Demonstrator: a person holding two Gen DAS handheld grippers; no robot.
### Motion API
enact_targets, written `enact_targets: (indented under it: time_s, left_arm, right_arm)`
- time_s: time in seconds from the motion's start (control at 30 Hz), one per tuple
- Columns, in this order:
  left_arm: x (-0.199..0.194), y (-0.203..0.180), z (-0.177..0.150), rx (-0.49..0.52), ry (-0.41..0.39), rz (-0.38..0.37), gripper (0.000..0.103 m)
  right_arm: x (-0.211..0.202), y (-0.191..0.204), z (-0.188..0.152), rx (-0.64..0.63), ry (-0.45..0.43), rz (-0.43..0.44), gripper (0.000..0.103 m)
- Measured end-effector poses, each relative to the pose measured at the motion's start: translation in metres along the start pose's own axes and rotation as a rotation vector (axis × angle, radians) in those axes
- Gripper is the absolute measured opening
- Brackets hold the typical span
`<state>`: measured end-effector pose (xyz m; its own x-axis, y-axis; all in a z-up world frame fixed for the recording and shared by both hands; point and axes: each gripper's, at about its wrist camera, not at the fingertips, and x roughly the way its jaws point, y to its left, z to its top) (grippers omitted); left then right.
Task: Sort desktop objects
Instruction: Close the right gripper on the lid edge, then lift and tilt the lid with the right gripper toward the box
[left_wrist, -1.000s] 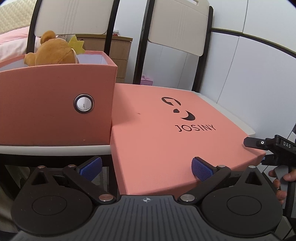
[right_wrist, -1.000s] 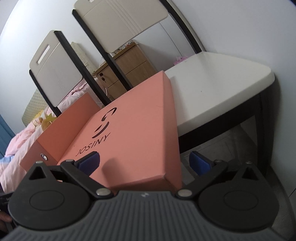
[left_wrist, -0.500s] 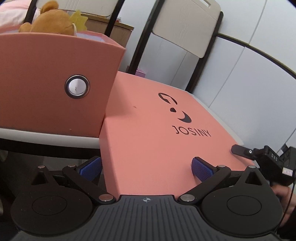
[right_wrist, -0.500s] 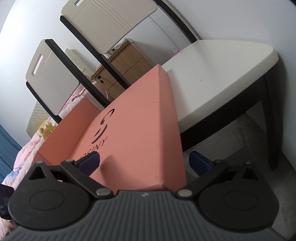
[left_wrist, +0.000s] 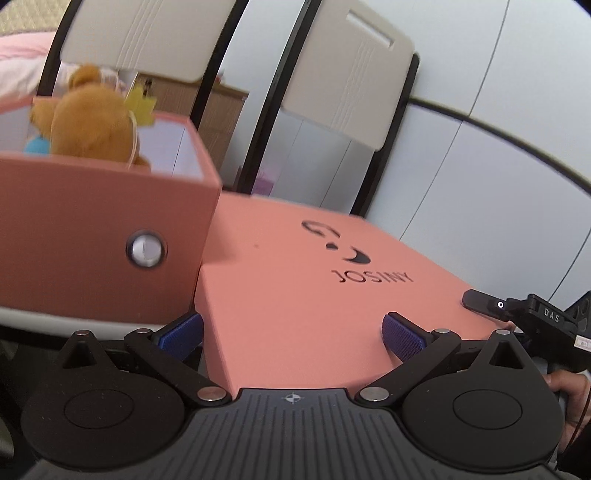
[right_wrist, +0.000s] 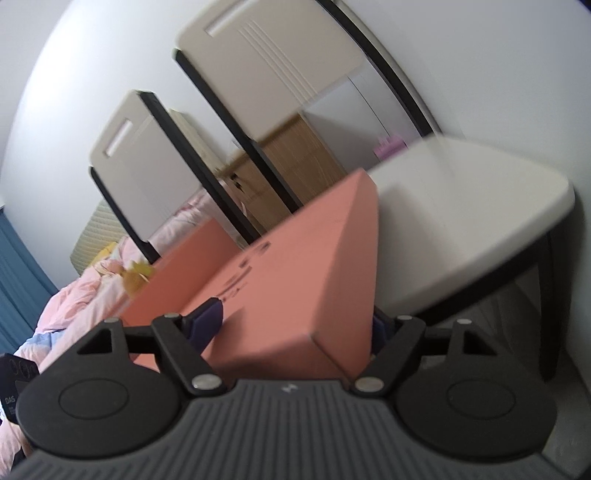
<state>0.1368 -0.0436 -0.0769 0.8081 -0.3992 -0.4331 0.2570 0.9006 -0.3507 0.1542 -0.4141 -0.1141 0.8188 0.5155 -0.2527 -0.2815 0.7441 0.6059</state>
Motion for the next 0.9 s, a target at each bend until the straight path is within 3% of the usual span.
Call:
enact_targets:
  time_s: [0.13, 0.27, 0.3, 0.4, 0.47, 0.67, 0.9]
  left_arm:
    - [-0.011, -0.006, 0.011, 0.008, -0.037, -0.005, 0.103]
    - [-0.025, -0.022, 0.019, 0.054, -0.099, -0.151, 0.103]
    - [-0.027, -0.030, 0.020, 0.086, -0.108, -0.134, 0.103]
    - [-0.027, -0.043, 0.014, 0.167, -0.122, -0.070, 0.103]
    - [-0.022, -0.034, 0.007, 0.147, -0.097, -0.048, 0.103]
    - [-0.003, 0.004, -0.004, 0.067, 0.002, 0.143, 0.103]
    - [0.009, 0.028, -0.012, 0.030, 0.086, 0.218, 0.103]
  right_arm:
    - [-0.013, 0.014, 0.007, -0.035, -0.035, 0.012, 0.078]
    - [-0.017, 0.030, 0.006, -0.111, -0.025, 0.015, 0.069]
    - [-0.017, 0.032, 0.005, -0.119, -0.018, 0.017, 0.062]
    - [-0.014, 0.033, 0.004, -0.099, 0.007, 0.010, 0.061]
    - [-0.011, 0.025, 0.004, -0.050, 0.028, 0.001, 0.061]
    - [-0.003, -0.010, -0.003, 0.099, 0.096, -0.008, 0.062]
    - [0.005, -0.041, -0.016, 0.193, 0.153, -0.014, 0.065]
